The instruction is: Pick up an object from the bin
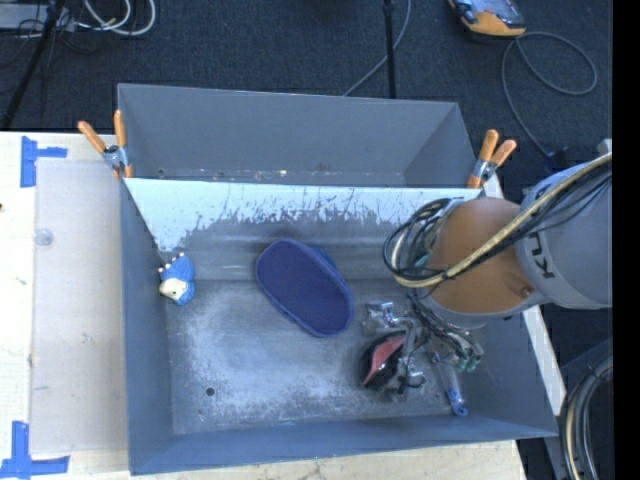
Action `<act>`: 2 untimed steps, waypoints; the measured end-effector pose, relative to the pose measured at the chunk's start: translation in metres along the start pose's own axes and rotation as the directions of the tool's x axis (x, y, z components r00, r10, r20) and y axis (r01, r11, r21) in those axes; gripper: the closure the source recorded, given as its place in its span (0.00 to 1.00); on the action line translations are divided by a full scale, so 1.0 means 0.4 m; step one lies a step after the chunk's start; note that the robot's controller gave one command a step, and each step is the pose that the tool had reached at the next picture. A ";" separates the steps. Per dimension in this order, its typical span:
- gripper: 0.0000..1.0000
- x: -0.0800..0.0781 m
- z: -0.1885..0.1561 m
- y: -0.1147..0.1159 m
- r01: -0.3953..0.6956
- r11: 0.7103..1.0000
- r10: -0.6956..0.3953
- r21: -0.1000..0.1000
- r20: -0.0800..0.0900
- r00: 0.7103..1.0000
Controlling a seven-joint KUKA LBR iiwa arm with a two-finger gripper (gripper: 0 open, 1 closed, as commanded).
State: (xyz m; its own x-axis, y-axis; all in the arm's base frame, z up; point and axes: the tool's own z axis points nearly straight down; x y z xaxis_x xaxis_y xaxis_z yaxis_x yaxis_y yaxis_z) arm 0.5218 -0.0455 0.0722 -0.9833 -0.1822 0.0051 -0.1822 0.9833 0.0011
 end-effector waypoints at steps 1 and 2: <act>1.00 -0.043 0.007 0.009 0.232 0.973 -0.232 -0.002 -0.003 0.973; 1.00 -0.043 0.007 0.009 0.232 0.973 -0.232 -0.002 -0.003 0.973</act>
Offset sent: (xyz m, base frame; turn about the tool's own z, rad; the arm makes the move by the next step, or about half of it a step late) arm 0.0000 0.0000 0.0000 0.0000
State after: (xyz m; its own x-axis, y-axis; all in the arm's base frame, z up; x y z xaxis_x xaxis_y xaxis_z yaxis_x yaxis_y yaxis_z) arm 0.5382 -0.0388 0.0691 -0.9141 -0.4053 0.0074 -0.4053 0.9142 0.0042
